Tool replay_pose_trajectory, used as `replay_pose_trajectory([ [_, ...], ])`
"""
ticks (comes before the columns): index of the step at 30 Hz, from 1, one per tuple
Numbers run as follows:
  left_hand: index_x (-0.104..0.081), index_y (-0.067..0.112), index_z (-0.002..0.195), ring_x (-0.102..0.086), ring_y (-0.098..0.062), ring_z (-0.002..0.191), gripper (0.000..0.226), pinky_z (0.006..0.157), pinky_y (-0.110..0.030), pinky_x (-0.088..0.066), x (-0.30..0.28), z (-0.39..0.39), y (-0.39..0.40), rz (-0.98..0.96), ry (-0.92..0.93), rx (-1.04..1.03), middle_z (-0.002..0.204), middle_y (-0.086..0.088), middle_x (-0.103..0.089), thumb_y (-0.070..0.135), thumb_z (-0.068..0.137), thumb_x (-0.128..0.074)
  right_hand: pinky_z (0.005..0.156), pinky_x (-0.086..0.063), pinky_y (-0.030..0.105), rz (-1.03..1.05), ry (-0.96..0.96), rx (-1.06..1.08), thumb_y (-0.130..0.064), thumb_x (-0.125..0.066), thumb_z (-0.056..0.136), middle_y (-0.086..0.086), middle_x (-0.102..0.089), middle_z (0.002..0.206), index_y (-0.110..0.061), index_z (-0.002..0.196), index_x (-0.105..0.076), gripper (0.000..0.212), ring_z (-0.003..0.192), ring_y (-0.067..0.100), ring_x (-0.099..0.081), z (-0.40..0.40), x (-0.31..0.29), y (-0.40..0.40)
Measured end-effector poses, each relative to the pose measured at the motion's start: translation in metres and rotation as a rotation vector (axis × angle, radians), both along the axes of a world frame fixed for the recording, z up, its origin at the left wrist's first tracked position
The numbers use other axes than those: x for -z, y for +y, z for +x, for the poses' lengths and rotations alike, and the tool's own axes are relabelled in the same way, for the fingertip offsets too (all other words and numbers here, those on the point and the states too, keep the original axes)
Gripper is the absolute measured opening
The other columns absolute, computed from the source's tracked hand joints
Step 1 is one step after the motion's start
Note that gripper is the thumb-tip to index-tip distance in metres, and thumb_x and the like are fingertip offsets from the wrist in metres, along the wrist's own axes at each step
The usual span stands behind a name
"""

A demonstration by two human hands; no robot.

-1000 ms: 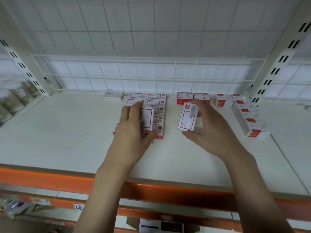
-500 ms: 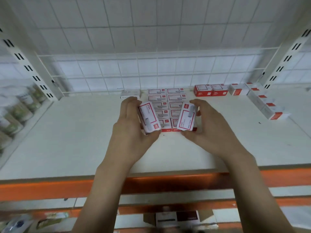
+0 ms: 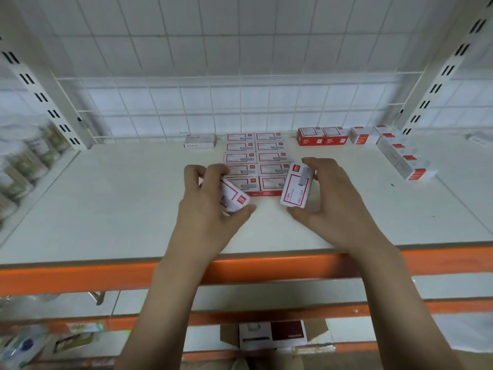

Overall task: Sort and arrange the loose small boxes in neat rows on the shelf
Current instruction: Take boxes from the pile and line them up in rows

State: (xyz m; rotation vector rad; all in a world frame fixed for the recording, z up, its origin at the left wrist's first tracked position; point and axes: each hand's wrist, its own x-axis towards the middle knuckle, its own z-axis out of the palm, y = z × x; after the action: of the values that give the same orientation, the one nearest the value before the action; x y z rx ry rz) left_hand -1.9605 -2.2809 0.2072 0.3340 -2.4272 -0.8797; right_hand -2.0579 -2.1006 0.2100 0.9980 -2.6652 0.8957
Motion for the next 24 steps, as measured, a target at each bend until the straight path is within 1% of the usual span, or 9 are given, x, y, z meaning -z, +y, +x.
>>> replay_pose_trajectory([
  [2,-0.042,0.014,0.123,-0.043,0.021,0.088,0.077,0.073,0.005,-0.035,-0.001,0.001,0.005,0.088,-0.02,0.034,0.111,0.004,-0.03,0.021,0.06,-0.086,0.089,-0.027,0.017,0.008,-0.002,-0.001,-0.032,-0.075,0.074,0.003,-0.044,0.13,-0.015,0.135,-0.036,0.075,0.117,0.017,-0.042,0.002,0.0,0.007],
  [4,-0.036,0.015,0.129,-0.047,0.009,0.088,0.083,0.077,0.003,-0.037,-0.001,0.002,0.01,0.145,-0.064,0.06,0.112,0.005,-0.028,0.01,0.062,-0.084,0.09,-0.028,0.019,0.024,-0.007,0.01,-0.034,-0.074,0.074,0.003,-0.044,0.131,-0.015,0.136,-0.035,0.076,0.119,0.018,-0.042,0.003,0.001,0.013],
  [7,-0.034,0.012,0.133,-0.048,-0.006,0.08,0.071,0.076,0.0,-0.04,0.0,0.002,0.017,0.128,-0.076,0.066,0.112,0.006,-0.03,-0.003,0.074,-0.069,0.093,-0.031,0.022,0.047,-0.029,0.023,-0.037,-0.074,0.073,0.002,-0.043,0.133,-0.016,0.138,-0.033,0.079,0.122,0.017,-0.041,0.004,0.003,0.019],
  [10,-0.046,0.012,0.125,-0.046,-0.006,0.086,0.054,0.076,-0.004,-0.038,0.001,0.003,0.017,0.057,-0.06,0.042,0.108,0.004,-0.044,0.008,0.078,-0.071,0.095,-0.036,0.027,0.058,-0.037,0.029,-0.039,-0.074,0.073,0.001,-0.043,0.133,-0.017,0.137,-0.033,0.079,0.122,0.017,-0.042,0.008,0.005,0.022],
  [13,-0.055,0.018,0.115,-0.054,-0.016,0.08,0.048,0.072,-0.028,-0.048,0.002,0.008,0.015,-0.068,-0.135,0.021,0.101,0.002,-0.056,0.026,0.073,-0.077,0.093,-0.037,0.026,0.067,-0.031,0.034,-0.04,-0.073,0.074,0.001,-0.046,0.131,-0.018,0.137,-0.034,0.077,0.12,0.016,-0.043,0.011,0.005,0.023],
  [14,-0.057,0.019,0.116,-0.056,-0.019,0.083,0.049,0.072,-0.032,-0.049,0.002,0.009,0.014,-0.112,-0.166,0.009,0.101,0.001,-0.057,0.03,0.072,-0.077,0.093,-0.036,0.026,0.076,-0.031,0.037,-0.041,-0.073,0.074,0.001,-0.046,0.131,-0.019,0.136,-0.034,0.076,0.12,0.016,-0.042,0.012,0.006,0.023],
  [19,-0.056,0.018,0.125,-0.051,-0.024,0.102,0.057,0.089,-0.037,-0.045,0.007,0.009,0.009,-0.249,-0.346,0.001,0.114,-0.004,-0.05,0.038,0.074,-0.073,0.093,-0.037,0.028,0.106,-0.032,0.05,-0.041,-0.072,0.075,0.001,-0.045,0.131,-0.019,0.136,-0.034,0.076,0.121,0.017,-0.041,0.012,0.005,0.025],
  [22,-0.051,0.022,0.131,-0.044,-0.025,0.107,0.055,0.091,-0.034,-0.038,0.008,0.008,0.006,-0.303,-0.397,0.02,0.121,-0.002,-0.049,0.034,0.08,-0.068,0.094,-0.038,0.028,0.113,-0.04,0.055,-0.042,-0.071,0.075,0.0,-0.045,0.132,-0.019,0.136,-0.033,0.076,0.122,0.016,-0.04,0.012,0.004,0.024],
  [24,-0.054,0.024,0.129,-0.043,-0.024,0.11,0.048,0.091,-0.033,-0.035,0.009,0.007,0.005,-0.335,-0.403,0.057,0.126,0.0,-0.05,0.03,0.082,-0.065,0.095,-0.038,0.029,0.121,-0.042,0.06,-0.042,-0.071,0.075,0.0,-0.045,0.132,-0.02,0.136,-0.033,0.076,0.122,0.016,-0.04,0.012,0.005,0.023],
])
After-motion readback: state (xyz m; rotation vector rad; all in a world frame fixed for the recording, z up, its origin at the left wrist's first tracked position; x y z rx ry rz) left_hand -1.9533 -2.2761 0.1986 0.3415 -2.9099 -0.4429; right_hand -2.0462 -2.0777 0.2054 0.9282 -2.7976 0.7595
